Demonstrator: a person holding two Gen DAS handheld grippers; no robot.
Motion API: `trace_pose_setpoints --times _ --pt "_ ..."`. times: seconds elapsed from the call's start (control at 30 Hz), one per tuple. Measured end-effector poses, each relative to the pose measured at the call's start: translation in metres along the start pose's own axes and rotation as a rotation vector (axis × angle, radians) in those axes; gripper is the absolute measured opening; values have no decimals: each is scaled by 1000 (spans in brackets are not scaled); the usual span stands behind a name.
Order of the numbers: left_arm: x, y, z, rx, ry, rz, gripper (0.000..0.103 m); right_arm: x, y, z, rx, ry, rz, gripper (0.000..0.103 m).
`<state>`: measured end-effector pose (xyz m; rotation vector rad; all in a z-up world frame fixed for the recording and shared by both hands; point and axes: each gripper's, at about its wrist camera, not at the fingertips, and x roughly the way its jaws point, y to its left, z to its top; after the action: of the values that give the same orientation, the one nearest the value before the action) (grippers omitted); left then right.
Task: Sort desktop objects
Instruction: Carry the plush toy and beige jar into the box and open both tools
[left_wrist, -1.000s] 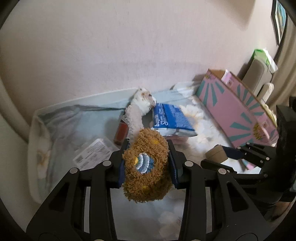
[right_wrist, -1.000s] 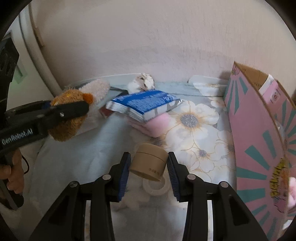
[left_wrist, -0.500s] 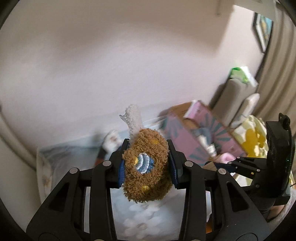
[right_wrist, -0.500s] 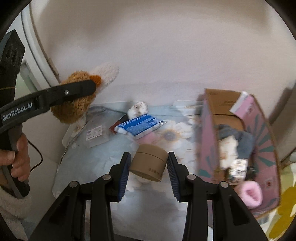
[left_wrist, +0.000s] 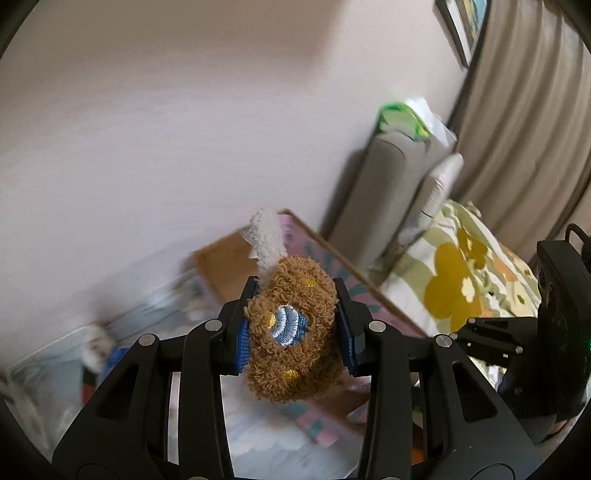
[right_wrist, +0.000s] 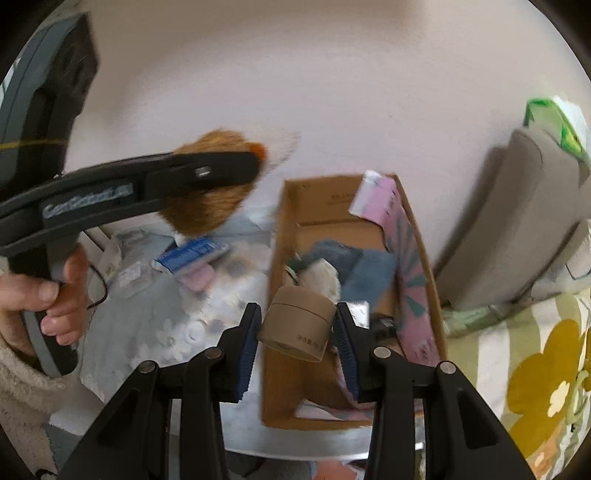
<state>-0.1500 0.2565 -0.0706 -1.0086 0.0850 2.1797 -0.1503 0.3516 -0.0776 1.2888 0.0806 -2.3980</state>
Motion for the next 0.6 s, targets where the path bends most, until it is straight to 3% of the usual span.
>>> trace_pose_setpoints --times 0.27,0.43,0.6 --pt "85 -17 6 -37 171 -71 34 33 -39 -9 54 135 91 37" --pt "127 -11 0 -89 239 -61 34 56 -45 -10 52 176 125 37" --pt "143 -4 -7 -108 268 -41 34 72 -50 -9 68 200 166 37"
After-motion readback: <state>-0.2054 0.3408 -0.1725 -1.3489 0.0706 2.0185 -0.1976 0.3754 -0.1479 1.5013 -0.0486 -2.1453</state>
